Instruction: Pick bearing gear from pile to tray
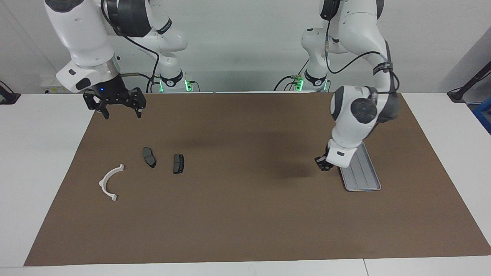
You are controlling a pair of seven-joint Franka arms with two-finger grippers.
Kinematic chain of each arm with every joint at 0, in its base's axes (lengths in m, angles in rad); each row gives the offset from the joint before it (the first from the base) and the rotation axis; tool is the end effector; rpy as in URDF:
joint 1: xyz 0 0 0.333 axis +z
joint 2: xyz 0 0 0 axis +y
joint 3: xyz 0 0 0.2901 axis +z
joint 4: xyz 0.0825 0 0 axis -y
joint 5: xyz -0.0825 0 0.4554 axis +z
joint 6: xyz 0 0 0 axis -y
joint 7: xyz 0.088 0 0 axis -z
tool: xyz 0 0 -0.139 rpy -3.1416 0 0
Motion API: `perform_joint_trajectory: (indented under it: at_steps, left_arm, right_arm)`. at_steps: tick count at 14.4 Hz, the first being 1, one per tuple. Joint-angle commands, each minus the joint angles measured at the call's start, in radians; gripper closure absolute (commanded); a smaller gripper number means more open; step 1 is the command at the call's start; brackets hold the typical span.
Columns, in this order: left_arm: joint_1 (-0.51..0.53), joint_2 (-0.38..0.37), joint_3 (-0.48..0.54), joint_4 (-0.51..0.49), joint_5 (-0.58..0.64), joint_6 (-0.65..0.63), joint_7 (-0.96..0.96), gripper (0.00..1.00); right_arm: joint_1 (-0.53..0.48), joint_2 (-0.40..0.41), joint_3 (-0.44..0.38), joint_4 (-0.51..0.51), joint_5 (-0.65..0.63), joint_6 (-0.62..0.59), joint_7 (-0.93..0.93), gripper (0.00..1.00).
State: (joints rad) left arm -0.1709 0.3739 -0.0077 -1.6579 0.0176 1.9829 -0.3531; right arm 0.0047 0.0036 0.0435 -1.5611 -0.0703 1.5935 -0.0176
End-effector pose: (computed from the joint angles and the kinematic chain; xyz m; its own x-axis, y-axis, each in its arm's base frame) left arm 0.6975 -0.1240 0.3011 0.9851 0.1672 -0.0414 0.1661 -0.9857 -0.0291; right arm 0.6301 0.0207 0.5720 0.9974 0.0673 0.0275 0.0652 -0.9954 0.0706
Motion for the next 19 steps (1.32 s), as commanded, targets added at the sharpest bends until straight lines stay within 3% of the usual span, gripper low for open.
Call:
perform_joint_trajectory:
  at_steps: [1,4,13,14,15,16,19]
  left_arm:
    - [0.103,-0.013,-0.014,-0.049,0.002,0.025,0.225,0.95]
    - [0.178,-0.013,-0.014,-0.158,-0.001,0.141,0.391,0.95]
    - [0.186,-0.032,-0.014,-0.286,-0.005,0.292,0.398,0.89]
    - [0.186,-0.033,-0.014,-0.283,-0.005,0.284,0.399,0.72]
    - [0.186,-0.033,-0.014,-0.272,-0.005,0.269,0.399,0.13]
    - [0.185,-0.044,-0.014,-0.257,-0.005,0.234,0.398,0.0]
    - [0.188,-0.145,-0.014,-0.2,-0.007,0.087,0.396,0.0]
  right_arm:
    - [0.006,-0.077,-0.005,-0.042,0.029,-0.029,-0.007,0.0]
    - [0.005,-0.077,-0.017,-0.039,0.09,-0.047,0.05,0.0]
    - [0.011,-0.057,-0.016,-0.062,0.127,-0.026,0.097,0.0]
    - [0.011,-0.059,-0.016,-0.065,0.129,-0.027,0.097,0.0]
    - [0.011,-0.059,-0.016,-0.063,0.129,-0.03,0.097,0.0]
    - [0.011,-0.059,-0.017,-0.063,0.127,-0.029,0.094,0.0]
    - [0.002,-0.057,-0.017,-0.063,0.115,-0.023,0.093,0.0]
